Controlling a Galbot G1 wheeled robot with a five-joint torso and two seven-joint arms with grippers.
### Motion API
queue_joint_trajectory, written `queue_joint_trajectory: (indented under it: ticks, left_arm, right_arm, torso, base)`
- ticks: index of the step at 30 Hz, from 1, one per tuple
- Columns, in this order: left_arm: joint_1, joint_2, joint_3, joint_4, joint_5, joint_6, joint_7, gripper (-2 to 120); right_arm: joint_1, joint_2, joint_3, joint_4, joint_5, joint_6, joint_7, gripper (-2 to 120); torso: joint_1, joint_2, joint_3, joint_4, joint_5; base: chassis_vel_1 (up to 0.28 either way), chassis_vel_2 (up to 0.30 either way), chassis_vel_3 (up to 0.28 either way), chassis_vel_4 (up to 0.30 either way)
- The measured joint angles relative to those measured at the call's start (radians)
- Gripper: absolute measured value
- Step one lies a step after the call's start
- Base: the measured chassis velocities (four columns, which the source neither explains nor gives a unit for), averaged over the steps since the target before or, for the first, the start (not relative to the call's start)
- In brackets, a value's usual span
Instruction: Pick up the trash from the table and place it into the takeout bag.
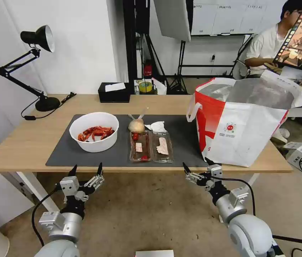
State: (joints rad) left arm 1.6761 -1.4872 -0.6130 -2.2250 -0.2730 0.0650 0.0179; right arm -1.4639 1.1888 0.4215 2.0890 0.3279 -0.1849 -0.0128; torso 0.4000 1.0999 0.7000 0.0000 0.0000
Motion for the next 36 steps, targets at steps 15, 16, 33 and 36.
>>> queue_joint_trajectory:
  ticks: [15, 16, 33, 36]
  left_arm:
    - [-0.002, 0.014, 0.003, 0.006, -0.009, -0.006, 0.007, 100]
    - [-0.003, 0.016, 0.005, 0.009, -0.009, -0.007, 0.007, 100]
    - [-0.013, 0.061, 0.014, 0.02, -0.015, -0.007, 0.006, 100]
    - [-0.01, 0.062, 0.013, 0.019, -0.015, -0.007, 0.006, 100]
  right_arm:
    - [-0.024, 0.014, -0.037, 0.062, 0.322, -0.023, 0.036, 100]
    - [-0.024, 0.018, -0.04, 0.087, 0.462, -0.041, 0.056, 100]
    - [0.064, 0.103, -0.057, 0.202, 1.458, 0.002, 0.438, 100]
    - [0.062, 0.109, -0.073, 0.202, 1.462, 0.013, 0.442, 100]
  torso:
    - [0.0, 0.0, 0.0, 0.0, 0.0]
    - [0.0, 0.0, 0.0, 0.0, -0.0001]
    - [0.0, 0.0, 0.0, 0.0, 0.0]
    - [0.0, 0.0, 0.0, 0.0, 0.0]
  base:
    - [0.0, 0.0, 0.0, 0.0]
    - [0.0, 0.0, 0.0, 0.0]
    - [0.0, 0.0, 0.0, 0.0]
    - [0.0, 0.0, 0.0, 0.0]
